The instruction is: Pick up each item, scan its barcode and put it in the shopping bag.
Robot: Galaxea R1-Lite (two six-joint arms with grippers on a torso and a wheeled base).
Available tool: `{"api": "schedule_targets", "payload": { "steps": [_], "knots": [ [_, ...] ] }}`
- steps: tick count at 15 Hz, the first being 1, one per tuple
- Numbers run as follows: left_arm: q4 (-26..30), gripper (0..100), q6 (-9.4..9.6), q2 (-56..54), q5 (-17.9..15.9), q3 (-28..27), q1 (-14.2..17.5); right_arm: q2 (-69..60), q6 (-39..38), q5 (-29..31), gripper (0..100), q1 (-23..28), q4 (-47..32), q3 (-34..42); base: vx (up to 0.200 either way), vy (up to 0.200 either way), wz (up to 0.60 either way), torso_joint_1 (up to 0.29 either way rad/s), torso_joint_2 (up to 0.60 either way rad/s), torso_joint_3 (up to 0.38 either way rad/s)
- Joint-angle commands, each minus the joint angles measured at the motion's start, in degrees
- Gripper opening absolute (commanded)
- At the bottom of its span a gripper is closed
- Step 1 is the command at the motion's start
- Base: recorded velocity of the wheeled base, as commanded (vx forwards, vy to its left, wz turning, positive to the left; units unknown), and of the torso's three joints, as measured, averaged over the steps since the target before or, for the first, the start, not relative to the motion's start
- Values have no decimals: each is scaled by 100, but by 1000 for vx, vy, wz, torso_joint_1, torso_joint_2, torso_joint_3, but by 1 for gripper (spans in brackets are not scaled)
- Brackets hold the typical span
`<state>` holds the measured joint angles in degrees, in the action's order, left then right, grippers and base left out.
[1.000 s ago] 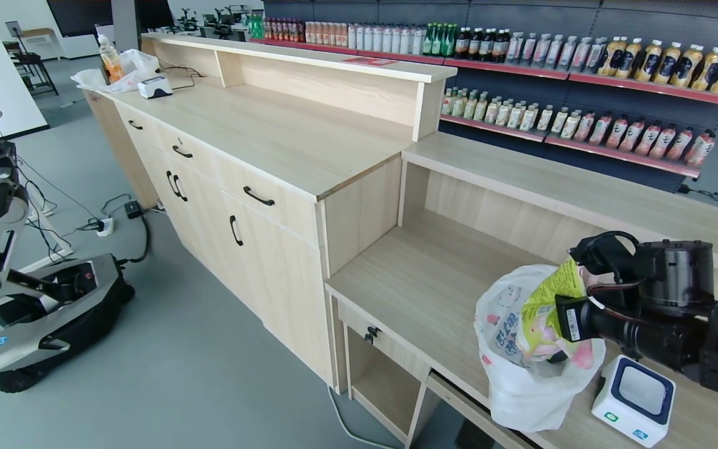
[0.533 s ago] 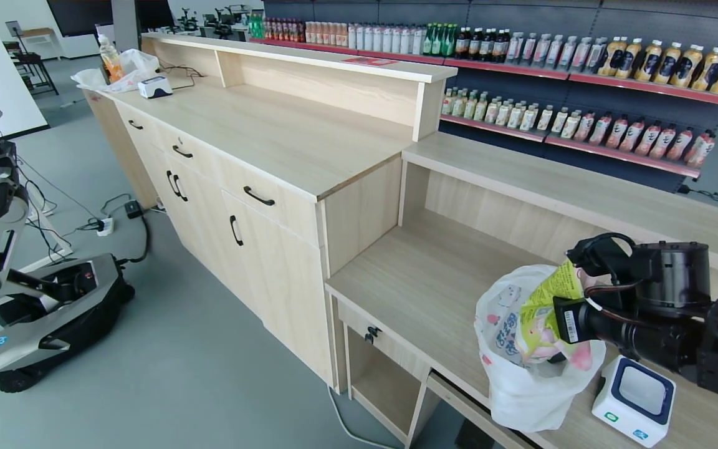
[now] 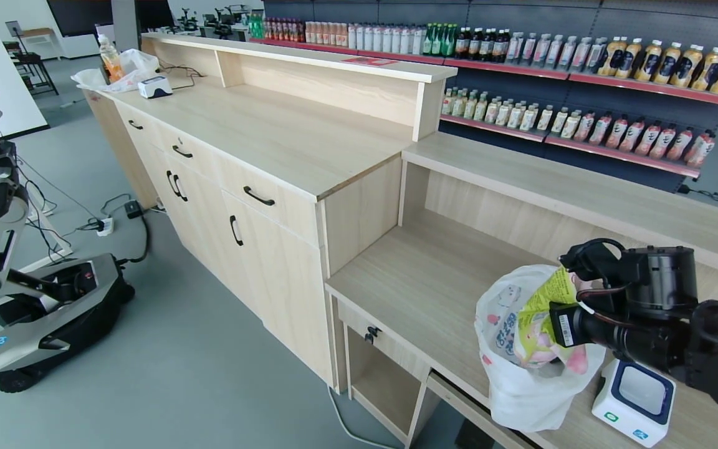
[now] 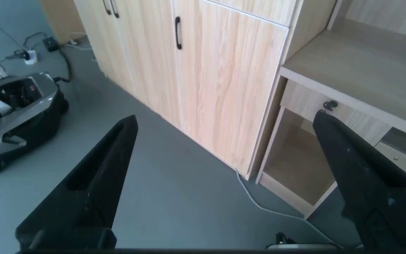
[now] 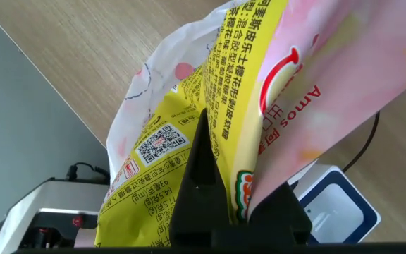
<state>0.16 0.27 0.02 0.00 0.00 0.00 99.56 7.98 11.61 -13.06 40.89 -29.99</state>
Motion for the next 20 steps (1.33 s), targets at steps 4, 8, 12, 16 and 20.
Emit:
{"api": "schedule_targets", "payload": {
  "steps": [4,8,12,16,20],
  "knots": [
    [2,100,0,-2,0,0,0,679,-16,-18,0,5,350,-376,0,0,0,0,0,0],
    [2,100,0,-2,0,0,0,1180,28,-36,0,40,631,-385,0,0,0,0,0,0],
    [2,100,0,-2,0,0,0,1479,28,-36,0,233,666,-411,0,0,0,0,0,0],
    [2,100,0,-2,0,0,0,1689,19,-326,0,418,877,-402,0,0,0,0,0,0],
    [2,100,0,-2,0,0,0,1830,28,-413,0,427,886,-402,0,0,0,0,0,0]
  ]
}}
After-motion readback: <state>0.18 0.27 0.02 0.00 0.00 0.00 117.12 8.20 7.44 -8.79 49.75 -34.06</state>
